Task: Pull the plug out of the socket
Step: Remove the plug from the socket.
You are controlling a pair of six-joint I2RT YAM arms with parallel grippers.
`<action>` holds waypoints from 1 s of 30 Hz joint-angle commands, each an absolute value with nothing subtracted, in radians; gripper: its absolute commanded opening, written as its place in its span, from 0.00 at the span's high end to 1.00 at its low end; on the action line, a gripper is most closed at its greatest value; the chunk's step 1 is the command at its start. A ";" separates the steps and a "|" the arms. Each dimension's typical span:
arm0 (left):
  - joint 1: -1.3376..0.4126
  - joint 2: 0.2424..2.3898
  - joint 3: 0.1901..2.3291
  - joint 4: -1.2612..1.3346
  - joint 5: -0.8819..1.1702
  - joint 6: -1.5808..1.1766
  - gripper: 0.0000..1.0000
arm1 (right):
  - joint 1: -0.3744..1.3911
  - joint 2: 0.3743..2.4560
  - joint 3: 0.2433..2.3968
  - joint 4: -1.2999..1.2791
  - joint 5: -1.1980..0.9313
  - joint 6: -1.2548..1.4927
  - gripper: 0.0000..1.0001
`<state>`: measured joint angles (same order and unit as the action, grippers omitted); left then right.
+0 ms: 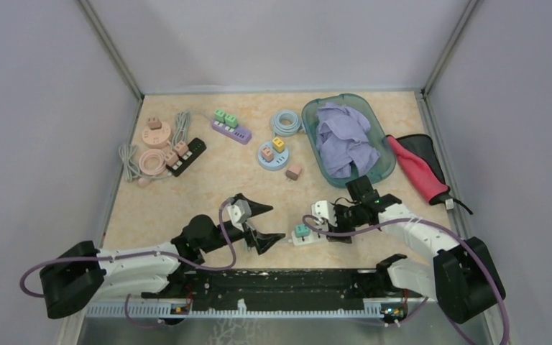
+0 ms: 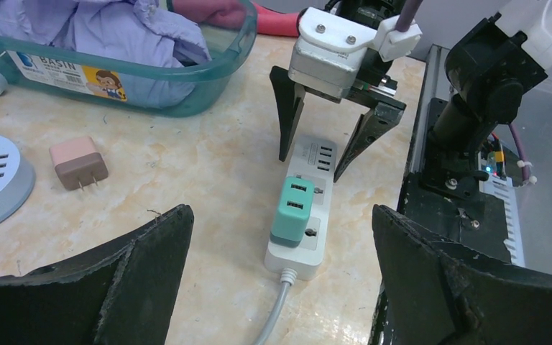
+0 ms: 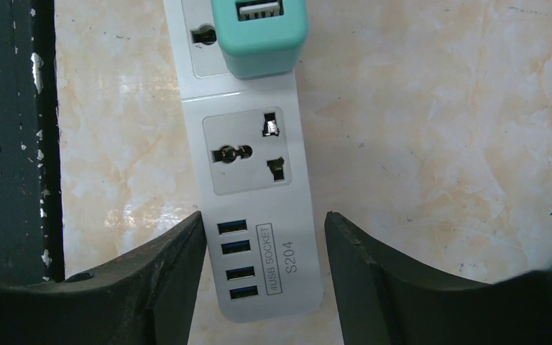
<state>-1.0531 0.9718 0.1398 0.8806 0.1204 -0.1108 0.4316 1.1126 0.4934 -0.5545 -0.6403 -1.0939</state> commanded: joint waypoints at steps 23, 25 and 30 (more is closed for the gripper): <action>-1.054 1.422 0.324 0.980 0.326 0.103 0.14 | 0.461 1.131 0.529 -0.521 -0.627 -1.091 0.75; -1.054 1.452 0.355 0.958 0.349 0.094 0.17 | 0.462 1.133 0.531 -0.523 -0.628 -1.092 0.77; -1.054 1.508 0.390 0.958 0.367 0.078 0.21 | 0.462 1.131 0.532 -0.526 -0.630 -1.093 0.77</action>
<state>-1.0531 1.4757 0.3534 0.9565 0.3233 0.0788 0.4496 1.1225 0.4980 -0.5434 -0.6254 -1.0878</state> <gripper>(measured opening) 0.807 0.522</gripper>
